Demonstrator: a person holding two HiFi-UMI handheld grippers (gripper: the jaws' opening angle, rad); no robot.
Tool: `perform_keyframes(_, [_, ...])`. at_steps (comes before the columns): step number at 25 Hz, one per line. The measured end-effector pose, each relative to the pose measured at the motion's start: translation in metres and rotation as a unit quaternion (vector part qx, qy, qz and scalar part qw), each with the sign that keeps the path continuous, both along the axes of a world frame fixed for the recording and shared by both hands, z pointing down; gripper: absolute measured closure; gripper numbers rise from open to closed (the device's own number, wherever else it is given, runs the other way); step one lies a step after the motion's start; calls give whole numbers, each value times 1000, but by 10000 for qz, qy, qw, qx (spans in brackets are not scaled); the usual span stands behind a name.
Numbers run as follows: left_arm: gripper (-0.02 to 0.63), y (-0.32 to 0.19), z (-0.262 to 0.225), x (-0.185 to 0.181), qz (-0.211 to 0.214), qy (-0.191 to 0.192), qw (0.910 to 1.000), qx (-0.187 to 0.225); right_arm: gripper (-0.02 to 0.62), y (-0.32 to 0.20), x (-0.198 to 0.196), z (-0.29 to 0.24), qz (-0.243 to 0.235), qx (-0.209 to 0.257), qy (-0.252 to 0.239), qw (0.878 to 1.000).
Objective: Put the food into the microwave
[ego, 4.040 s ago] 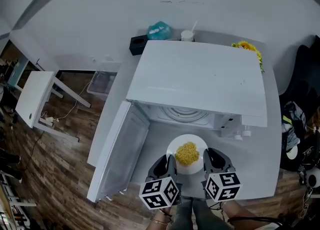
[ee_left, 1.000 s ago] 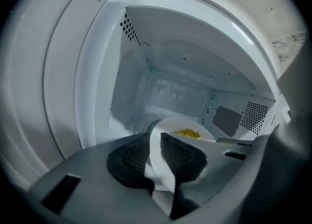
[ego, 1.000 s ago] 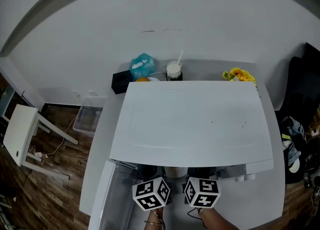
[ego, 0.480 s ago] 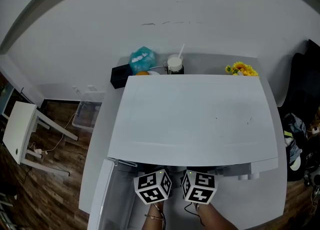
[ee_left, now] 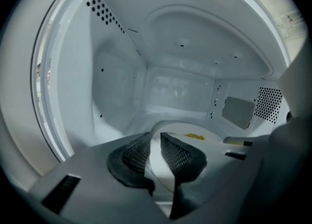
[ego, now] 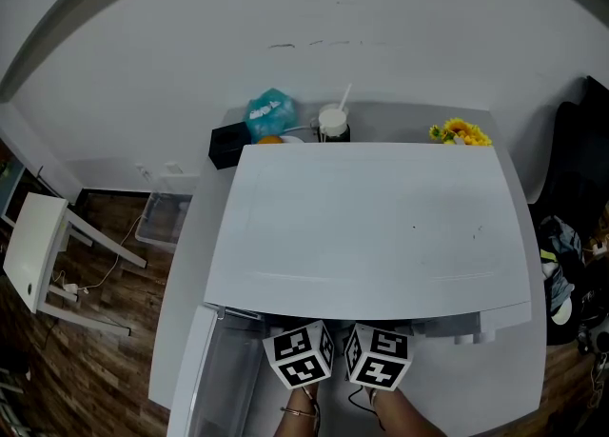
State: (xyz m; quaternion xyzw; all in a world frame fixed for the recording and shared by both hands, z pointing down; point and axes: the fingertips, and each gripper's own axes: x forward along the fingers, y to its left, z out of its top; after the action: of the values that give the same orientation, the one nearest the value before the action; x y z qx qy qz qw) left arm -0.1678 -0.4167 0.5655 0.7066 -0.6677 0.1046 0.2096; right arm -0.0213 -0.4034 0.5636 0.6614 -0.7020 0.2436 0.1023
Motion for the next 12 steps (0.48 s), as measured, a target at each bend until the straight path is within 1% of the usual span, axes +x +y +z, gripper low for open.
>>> perform_keyframes(2, [535, -1, -1, 2, 13, -129, 9999, 63, 543, 0, 1, 0, 33, -2, -39, 10000])
perform_keyframes(4, [535, -2, -2, 3, 12, -163, 9998, 103, 543, 0, 1, 0, 49, 3, -81, 10000])
perform_keyframes(8, [535, 0, -4, 0, -16, 76, 9997, 218, 543, 0, 0, 0, -12, 34, -43, 10000])
perform_keyframes(12, [535, 7, -7, -1, -52, 111, 9995, 285, 543, 2, -1, 0, -138, 82, -43, 9999])
